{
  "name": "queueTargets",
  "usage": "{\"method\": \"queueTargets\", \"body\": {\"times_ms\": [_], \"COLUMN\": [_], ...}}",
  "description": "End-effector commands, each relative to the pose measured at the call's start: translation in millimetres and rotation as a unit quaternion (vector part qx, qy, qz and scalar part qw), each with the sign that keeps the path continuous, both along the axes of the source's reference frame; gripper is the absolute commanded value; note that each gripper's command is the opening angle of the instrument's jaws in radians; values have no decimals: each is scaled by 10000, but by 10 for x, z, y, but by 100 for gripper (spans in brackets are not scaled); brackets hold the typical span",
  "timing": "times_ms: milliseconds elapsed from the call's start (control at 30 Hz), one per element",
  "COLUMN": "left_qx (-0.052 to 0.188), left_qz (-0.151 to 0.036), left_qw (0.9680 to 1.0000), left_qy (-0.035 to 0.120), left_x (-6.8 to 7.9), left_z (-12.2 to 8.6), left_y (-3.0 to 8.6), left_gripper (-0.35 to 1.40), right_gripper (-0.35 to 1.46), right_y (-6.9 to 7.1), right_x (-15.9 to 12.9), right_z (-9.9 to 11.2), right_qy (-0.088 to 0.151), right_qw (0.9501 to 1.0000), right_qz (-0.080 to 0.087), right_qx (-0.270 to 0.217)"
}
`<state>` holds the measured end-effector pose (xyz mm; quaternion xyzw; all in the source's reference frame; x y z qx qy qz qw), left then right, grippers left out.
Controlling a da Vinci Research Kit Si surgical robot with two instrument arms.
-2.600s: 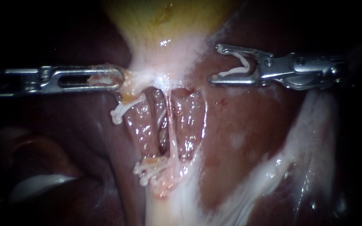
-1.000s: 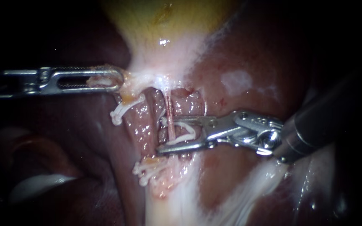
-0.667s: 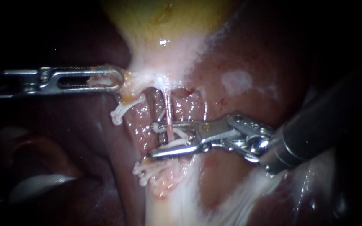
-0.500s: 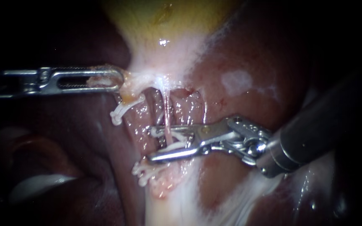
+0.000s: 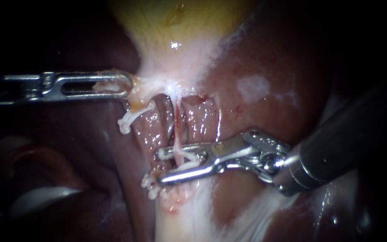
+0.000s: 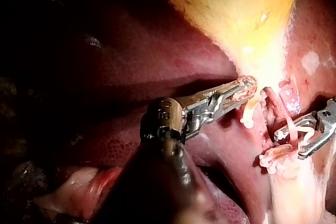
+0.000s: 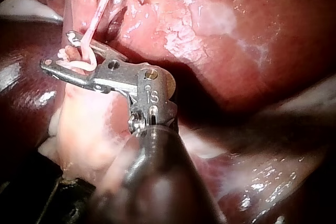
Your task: Clipping first clip right tube
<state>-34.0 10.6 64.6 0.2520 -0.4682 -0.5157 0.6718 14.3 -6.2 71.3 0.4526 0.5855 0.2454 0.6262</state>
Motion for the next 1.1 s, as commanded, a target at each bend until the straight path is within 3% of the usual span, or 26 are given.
{"method": "queueTargets", "body": {"times_ms": [33, 100, 267, 333, 400, 467, 633, 1100], "left_qx": [0, 0, 0, 0, 0, 0, 0, 0], "left_qz": [-2, -2, -2, -2, -3, -3, -3, -4], "left_qw": [10000, 10000, 10000, 10000, 10000, 10000, 10000, 10000], "left_qy": [3, 3, 4, 4, 4, 4, 4, 5], "left_x": [0, 0, 0, 0, 0, -1, -1, -1], "left_z": [0, 0, 0, 0, 0, 0, 0, 0], "left_y": [0, 0, 0, 0, 0, 0, 0, 0], "left_gripper": [-35, -35, -35, -35, -35, -35, -35, -35], "right_gripper": [25, 16, -35, -35, -35, -35, -35, -35], "right_y": [1, 2, 4, 4, 3, 0, -5, -3], "right_x": [-2, -2, -6, -8, -9, -11, -11, -11], "right_z": [1, 2, 4, 4, 4, 6, 12, 12], "right_qy": [-9, -18, -158, -232, -500, -613, -636, -640], "right_qw": [10000, 10000, 9997, 9996, 9987, 9980, 9978, 9978], "right_qz": [5, 17, 99, 50, -42, -133, -157, -150], "right_qx": [-8, -10, 143, 182, 98, 49, 14, 21]}}
